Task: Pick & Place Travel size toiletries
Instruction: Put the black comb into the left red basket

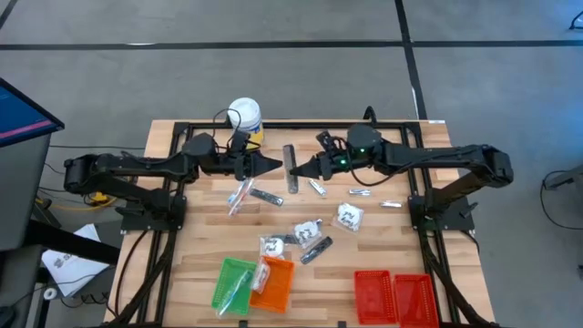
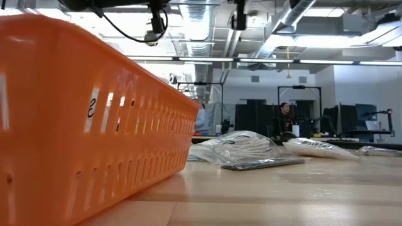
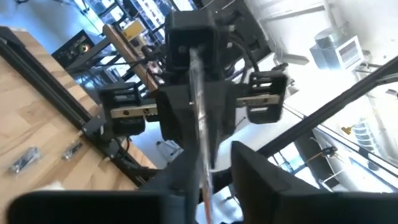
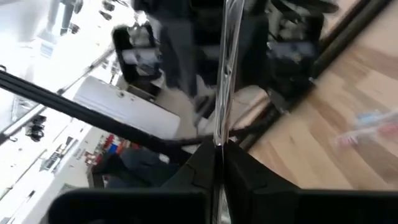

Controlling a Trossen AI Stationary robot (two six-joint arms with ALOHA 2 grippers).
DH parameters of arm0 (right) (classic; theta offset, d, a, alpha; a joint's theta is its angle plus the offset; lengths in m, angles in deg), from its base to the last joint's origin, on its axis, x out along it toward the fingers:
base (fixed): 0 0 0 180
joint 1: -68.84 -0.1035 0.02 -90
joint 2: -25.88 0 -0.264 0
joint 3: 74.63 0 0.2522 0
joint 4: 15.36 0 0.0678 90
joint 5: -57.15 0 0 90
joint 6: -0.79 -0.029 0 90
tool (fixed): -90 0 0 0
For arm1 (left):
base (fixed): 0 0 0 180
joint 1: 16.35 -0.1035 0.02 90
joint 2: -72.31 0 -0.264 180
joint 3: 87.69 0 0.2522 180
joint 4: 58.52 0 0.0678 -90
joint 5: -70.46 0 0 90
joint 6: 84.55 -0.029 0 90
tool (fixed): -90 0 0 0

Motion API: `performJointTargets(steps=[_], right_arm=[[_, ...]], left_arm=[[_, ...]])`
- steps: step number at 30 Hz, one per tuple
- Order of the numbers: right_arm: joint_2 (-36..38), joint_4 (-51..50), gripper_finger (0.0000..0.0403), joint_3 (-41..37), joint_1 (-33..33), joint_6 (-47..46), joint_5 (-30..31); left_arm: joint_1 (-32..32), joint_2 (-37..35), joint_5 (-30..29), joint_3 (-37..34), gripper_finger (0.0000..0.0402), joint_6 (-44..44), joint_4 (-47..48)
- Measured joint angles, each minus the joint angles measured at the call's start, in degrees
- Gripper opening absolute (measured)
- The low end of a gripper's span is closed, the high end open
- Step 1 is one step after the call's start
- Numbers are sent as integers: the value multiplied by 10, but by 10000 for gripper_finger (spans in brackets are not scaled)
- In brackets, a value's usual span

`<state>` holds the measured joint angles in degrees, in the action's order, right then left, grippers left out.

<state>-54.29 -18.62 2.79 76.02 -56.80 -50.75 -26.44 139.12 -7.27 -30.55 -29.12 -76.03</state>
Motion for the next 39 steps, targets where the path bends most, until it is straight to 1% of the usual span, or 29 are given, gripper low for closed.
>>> performJointTargets(steps=[2,4,6,8,11,14,16,20,22,25,29,33,39], right_arm=[[16,-17,9,2,-7,2,12],[40,-67,6,2,-15,6,28],[65,-123,5,2,-31,7,56],[95,-181,7,2,-52,7,88],[139,-274,4,2,-97,-6,137],[175,-357,4,2,-161,-43,203],[193,-405,5,2,-216,-78,253],[203,-498,5,2,-347,-177,355],[197,-535,5,2,-415,-235,393],[166,-582,6,2,-510,-334,436],[108,-606,6,1,-602,-452,464],[43,-613,6,1,-658,-542,463],[-28,-619,6,1,-698,-625,439]], left_arm=[[-6,-17,0,0,117,-9,44],[-13,-35,-7,0,141,-24,87],[-20,-53,-26,0,159,-35,129],[-24,-60,-41,0,171,-41,142],[-18,-65,-66,0,176,-40,142],[5,-59,-100,0,170,-37,142],[25,-53,-128,0,164,-29,144],[74,-33,-192,0,152,-12,135],[99,-20,-223,0,147,3,128],[137,1,-259,0,141,5,94],[179,29,-312,0,134,5,66],[205,50,-358,0,129,5,26],[209,59,-369,0,123,6,-13]])
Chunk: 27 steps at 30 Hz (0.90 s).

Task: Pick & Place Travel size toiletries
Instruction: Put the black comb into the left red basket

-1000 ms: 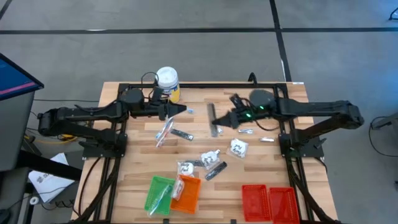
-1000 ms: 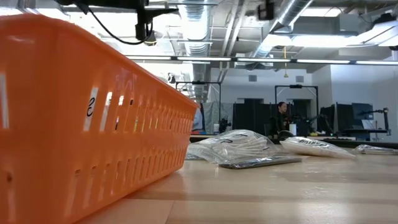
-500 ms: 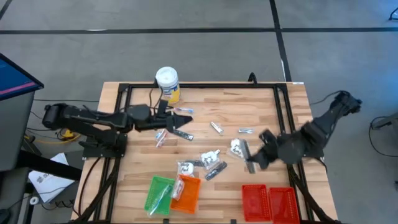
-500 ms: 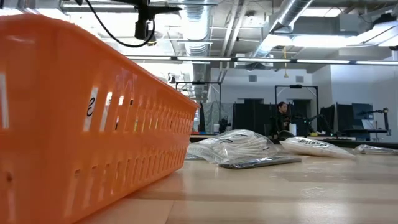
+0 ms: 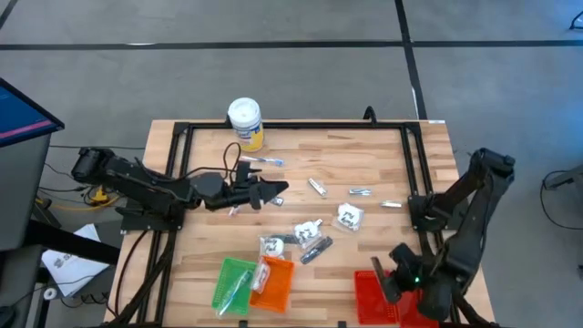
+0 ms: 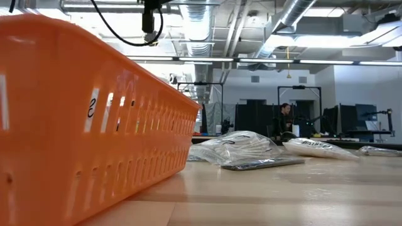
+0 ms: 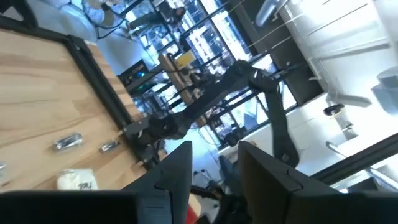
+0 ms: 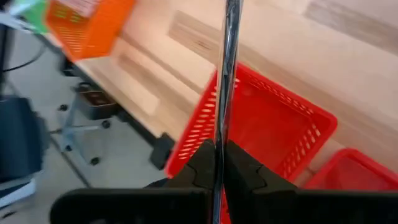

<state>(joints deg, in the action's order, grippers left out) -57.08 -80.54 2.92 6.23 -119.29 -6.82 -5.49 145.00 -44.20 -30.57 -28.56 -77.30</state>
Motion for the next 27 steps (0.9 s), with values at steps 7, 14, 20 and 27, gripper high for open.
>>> performJointTargets(steps=[7,14,20,27], right_arm=[[-74,44,6,0,-4,3,-54],[-108,84,7,0,-1,13,-72],[-110,81,9,0,11,29,-98],[-110,82,45,0,33,55,-128]], left_arm=[[0,-3,-7,0,121,0,-8],[6,-3,-8,0,121,0,-11],[12,-3,-9,0,121,0,-11],[17,-3,-9,0,121,0,-10]])
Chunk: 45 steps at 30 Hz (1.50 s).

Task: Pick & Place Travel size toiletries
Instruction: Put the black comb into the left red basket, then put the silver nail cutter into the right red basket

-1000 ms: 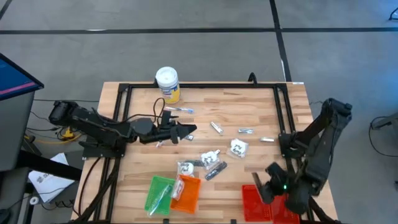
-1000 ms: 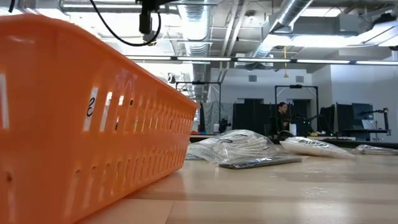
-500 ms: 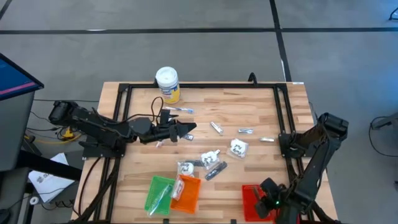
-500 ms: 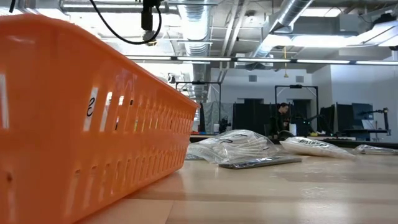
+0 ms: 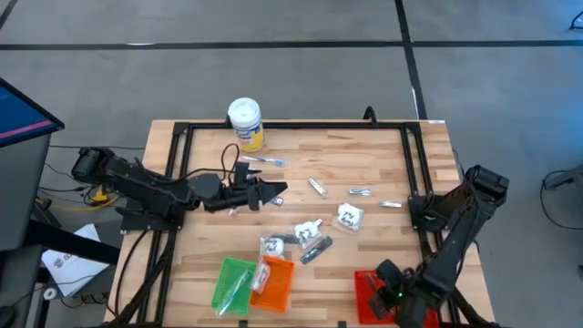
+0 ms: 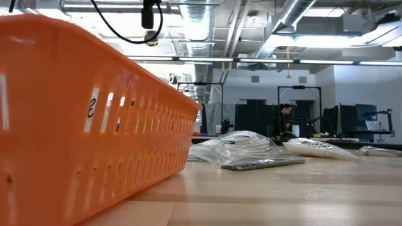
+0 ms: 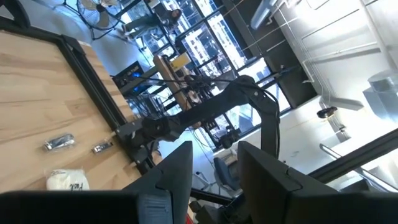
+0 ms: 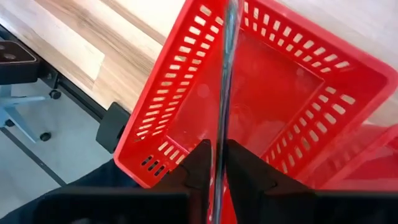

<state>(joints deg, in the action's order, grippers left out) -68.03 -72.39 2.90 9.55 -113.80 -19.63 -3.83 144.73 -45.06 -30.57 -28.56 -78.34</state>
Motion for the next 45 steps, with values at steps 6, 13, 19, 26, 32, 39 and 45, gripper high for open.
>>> performJointTargets(steps=[6,13,19,26,32,39,45], right_arm=[[0,0,80,0,5,13,-7],[16,-7,111,0,10,56,21],[70,-25,122,0,36,119,81],[153,-30,123,0,117,263,133],[214,-24,123,0,210,396,131],[262,4,123,0,338,517,85],[259,79,123,0,488,617,-27]], left_arm=[[3,0,-1,0,121,-2,0],[3,0,-4,0,121,-3,1],[3,0,-5,0,112,-19,26],[-11,-1,-3,39,67,-11,274],[-50,-1,15,79,32,-8,479],[-120,-1,104,81,19,-37,603],[-190,-1,173,81,22,-111,674]])
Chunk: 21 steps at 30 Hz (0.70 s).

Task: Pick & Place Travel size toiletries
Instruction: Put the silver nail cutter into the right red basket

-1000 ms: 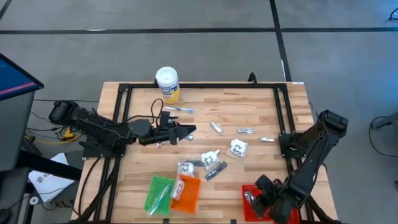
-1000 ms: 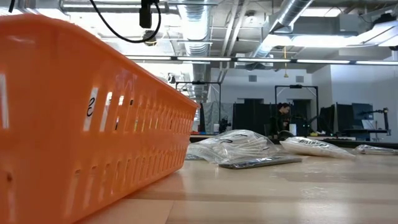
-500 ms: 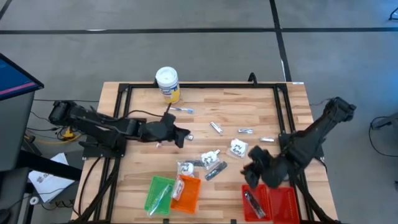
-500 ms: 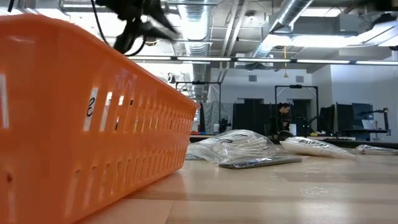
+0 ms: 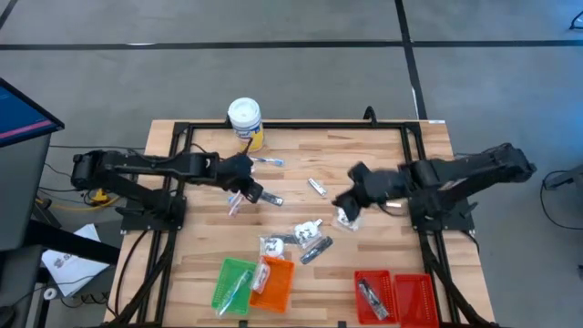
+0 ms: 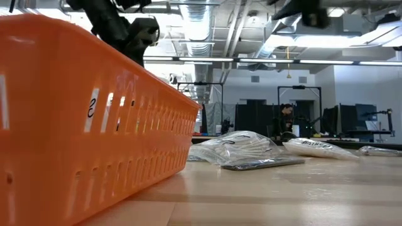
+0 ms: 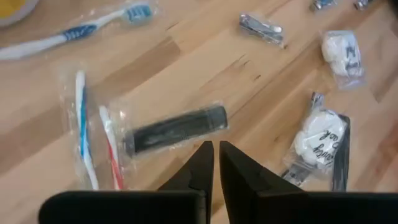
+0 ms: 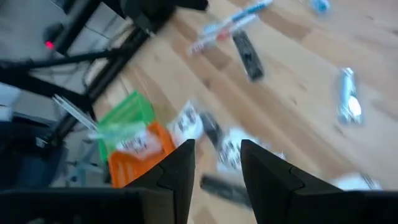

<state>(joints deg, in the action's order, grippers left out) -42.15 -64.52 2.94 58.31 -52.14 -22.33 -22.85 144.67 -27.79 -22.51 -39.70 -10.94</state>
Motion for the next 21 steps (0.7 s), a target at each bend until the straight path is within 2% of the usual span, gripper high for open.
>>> performJointTargets(steps=[5,9,13,21], right_arm=[[-30,44,123,0,108,61,-90],[-59,39,123,0,163,102,-167],[-85,19,123,0,184,129,-237],[-126,6,123,0,184,165,-294]], left_arm=[[-40,0,52,0,29,-98,-26],[-61,0,88,0,31,-149,-44],[-71,0,100,0,31,-155,-46],[-71,11,101,0,29,-161,-77]])
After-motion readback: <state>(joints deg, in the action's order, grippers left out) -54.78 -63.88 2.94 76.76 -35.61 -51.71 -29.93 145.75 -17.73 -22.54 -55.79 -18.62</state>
